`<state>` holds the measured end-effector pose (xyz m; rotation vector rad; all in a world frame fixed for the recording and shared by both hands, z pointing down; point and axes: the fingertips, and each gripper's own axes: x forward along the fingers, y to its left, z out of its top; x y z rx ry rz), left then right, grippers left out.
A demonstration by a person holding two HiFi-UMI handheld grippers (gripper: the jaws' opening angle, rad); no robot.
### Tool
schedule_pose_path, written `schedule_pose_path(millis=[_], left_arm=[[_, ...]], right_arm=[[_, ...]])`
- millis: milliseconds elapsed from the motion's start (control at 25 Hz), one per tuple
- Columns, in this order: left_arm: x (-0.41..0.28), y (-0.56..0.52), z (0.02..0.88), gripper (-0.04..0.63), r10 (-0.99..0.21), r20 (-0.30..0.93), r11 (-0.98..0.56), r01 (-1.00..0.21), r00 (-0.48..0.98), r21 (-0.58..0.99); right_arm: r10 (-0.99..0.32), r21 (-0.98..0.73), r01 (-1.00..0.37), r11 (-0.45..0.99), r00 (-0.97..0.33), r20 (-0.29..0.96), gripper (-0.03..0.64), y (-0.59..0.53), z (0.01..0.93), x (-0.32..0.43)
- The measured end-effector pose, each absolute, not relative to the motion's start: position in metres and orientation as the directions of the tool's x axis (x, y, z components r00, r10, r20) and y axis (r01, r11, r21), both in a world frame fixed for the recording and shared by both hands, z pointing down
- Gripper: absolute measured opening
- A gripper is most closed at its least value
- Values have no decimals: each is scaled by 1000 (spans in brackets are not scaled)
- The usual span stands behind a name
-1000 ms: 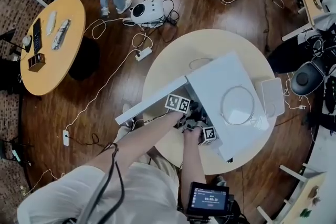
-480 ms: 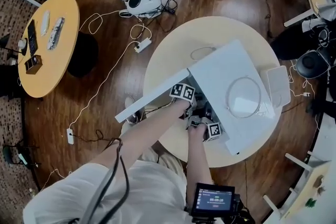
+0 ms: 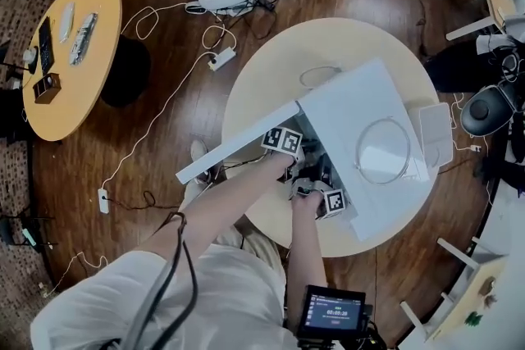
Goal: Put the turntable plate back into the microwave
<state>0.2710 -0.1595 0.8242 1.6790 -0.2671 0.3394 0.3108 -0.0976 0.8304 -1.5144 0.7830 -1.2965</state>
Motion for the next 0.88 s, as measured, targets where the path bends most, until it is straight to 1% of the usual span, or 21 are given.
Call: schedule_pose_path(millis=[160,360,480,720,800,880], left_arm=[[269,-168,817,63,-4,342,-125,-339,940,932],[268,-170,819,57,-8,358,-124,-356,934,926],[273,-171,817,55,-10,346,-120,-345,938,931],[279,-173,816,54,-7,346,-135,-344,938,929],[283,-175,815,54,-13,345,-134,-343,939,930],[285,-175,816,54,-8,343,-141,-341,939,929]], right_arm=[[-904,-927,75,-367,207,375,109,-104,825,305],[-874,-896,132,-424,199,443,109,-95,823,295],[-862,-887,117,-448,206,463,109,-87,821,294],[-875,-903,157,-400,228,427,107,-88,826,301],[-872,-899,172,-404,225,435,106,-89,828,306],[-868,-896,240,-373,252,429,57,-88,830,308]])
